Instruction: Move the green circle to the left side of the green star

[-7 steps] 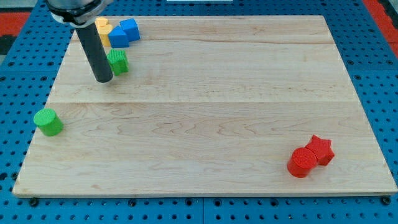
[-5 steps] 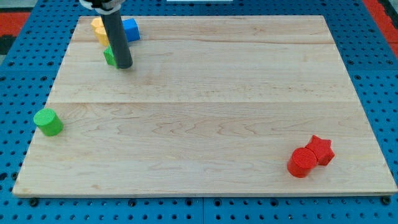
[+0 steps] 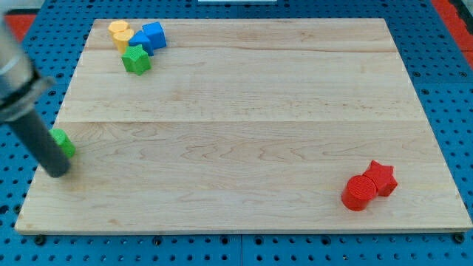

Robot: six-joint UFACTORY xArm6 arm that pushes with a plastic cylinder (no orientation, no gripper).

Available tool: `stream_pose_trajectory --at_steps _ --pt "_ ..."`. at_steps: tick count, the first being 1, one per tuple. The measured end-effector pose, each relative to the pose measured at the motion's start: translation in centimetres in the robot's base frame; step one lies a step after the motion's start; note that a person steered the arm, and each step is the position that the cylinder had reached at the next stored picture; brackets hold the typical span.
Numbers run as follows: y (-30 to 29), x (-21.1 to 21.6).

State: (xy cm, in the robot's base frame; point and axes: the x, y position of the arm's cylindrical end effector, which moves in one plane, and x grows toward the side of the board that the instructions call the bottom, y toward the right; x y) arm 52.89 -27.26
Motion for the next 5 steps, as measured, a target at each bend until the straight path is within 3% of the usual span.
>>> stream_pose_trajectory --at_steps 3,5 --pt "-0.5 -11.0" --pt "2.7 -16.4"
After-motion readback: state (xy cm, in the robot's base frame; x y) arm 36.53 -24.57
